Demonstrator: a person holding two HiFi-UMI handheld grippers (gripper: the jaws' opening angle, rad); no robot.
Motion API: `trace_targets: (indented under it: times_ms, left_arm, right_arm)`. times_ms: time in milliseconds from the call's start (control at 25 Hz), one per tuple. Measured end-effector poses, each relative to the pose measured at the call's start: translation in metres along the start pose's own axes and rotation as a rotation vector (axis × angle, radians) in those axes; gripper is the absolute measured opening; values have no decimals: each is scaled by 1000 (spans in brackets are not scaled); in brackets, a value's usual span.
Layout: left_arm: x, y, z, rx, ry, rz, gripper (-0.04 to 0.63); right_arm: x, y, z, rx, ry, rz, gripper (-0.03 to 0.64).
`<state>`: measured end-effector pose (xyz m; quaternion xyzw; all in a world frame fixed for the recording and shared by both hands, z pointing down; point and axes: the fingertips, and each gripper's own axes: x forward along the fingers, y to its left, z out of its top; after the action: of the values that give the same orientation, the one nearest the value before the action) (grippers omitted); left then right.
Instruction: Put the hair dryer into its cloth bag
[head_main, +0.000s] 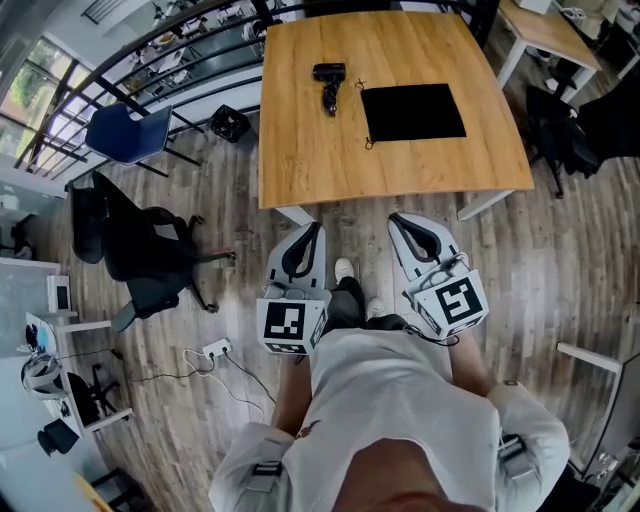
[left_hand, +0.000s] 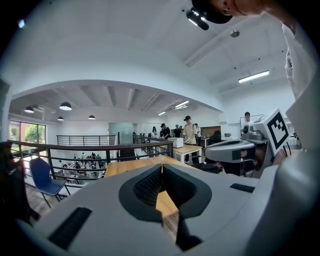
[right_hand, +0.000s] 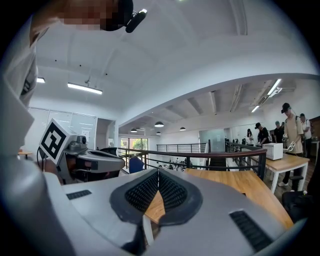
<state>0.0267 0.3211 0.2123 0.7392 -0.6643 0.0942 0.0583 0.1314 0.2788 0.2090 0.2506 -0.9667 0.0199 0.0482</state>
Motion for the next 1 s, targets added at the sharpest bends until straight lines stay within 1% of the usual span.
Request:
trace_targets:
  times_ms: [160,400,640,1000]
  left_arm:
    - [20,11,0,-3,4,-18,23]
    - [56,40,4,-8,0,-50,23]
    - [89,74,8,-10,8,-90,23]
    - [138,117,11,-10,11,-172,23]
  right_arm:
    - [16,-9,-4,2,13,-8,21]
    - [53,-28,0,-5,24,-43,21]
    - [91,-44,5,-6,44,-91,21]
    - [146,-62,9,2,57,-170,21]
